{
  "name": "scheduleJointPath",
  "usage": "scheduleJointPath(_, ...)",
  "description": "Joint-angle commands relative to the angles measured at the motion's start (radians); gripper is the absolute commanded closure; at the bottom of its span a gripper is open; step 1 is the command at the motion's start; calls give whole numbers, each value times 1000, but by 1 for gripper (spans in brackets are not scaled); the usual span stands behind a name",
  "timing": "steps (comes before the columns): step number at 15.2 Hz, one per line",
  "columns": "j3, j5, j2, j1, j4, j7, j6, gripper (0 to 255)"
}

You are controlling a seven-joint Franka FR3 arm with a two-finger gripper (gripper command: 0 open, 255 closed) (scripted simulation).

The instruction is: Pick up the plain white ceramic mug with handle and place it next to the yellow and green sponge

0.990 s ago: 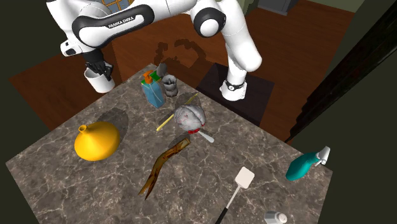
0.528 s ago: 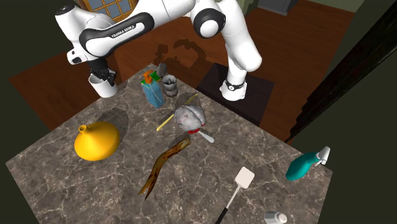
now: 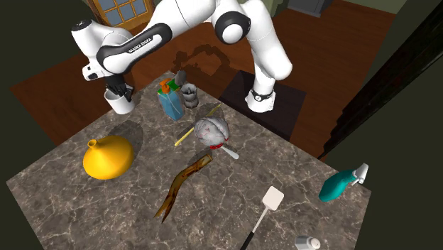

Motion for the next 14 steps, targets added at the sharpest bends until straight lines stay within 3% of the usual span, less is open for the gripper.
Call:
scheduleJointPath(1,1,2,5,2,-18,-1,24,255)
scheduleJointPath(4,4,7,21,1,-45,-5,67,255)
scheduleJointPath(12,4,7,21,1,-45,-5,67,255)
scheduleJointPath(13,4,7,21,1,-45,-5,67,0)
scheduleJointPath(14,4,7,21,2,-46,-5,67,0)
